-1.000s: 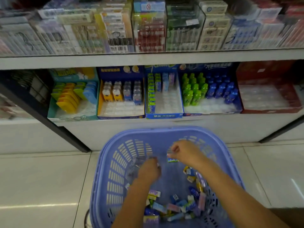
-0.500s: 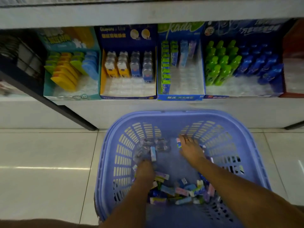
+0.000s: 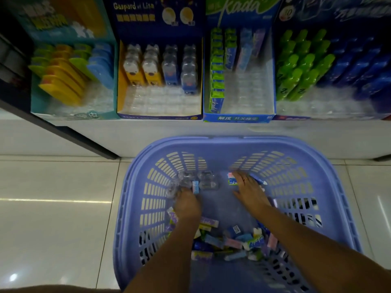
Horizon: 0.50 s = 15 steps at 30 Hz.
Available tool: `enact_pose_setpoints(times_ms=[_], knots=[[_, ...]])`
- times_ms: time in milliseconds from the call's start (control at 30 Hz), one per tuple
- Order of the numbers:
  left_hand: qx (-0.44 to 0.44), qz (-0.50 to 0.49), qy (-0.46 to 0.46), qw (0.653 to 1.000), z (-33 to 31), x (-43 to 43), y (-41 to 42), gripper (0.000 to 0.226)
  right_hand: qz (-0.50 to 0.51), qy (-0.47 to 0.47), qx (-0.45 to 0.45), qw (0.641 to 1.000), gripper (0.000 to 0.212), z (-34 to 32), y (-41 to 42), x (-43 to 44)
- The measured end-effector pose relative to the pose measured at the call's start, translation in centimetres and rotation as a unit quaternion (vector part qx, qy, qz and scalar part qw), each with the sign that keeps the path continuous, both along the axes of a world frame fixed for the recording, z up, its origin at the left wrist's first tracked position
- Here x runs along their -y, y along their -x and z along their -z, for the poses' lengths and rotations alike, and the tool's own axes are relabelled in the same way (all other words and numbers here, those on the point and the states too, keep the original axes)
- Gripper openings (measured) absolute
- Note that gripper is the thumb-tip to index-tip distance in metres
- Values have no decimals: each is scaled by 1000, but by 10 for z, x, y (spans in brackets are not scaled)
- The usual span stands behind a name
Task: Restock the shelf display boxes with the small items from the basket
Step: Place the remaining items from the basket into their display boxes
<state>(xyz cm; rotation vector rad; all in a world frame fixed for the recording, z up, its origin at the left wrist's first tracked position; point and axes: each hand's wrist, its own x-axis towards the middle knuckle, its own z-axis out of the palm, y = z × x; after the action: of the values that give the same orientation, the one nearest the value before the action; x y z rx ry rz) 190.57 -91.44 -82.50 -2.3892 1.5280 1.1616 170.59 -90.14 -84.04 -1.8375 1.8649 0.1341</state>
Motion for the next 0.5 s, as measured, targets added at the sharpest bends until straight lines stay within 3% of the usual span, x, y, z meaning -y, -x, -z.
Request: enact_pose_setpoints(times_ms=[100,233,300,367,433,500], knots=[[-3,-29,-22,999,1,1,5,32,-4,1,-49,999,57,1,-3,9],[1,31,-60,998,-2,8,11,38,24,-86,-47,995,58,-2,-10,21],[-12,60,-91,994,-7,13,11,37,66,-99,-2,993,56,-7,-13,24],[-60,45,-121,990,-15,17,10,36,127,-74,73,986,33,-17,-14,24],[-148,-13,-156,977,-26,19,7,20,208,-32,156,965,26,-29,-12,20],[-248,-68,-207,944,-43,20,9,26,277,3,206,939,28,-45,-10,17]])
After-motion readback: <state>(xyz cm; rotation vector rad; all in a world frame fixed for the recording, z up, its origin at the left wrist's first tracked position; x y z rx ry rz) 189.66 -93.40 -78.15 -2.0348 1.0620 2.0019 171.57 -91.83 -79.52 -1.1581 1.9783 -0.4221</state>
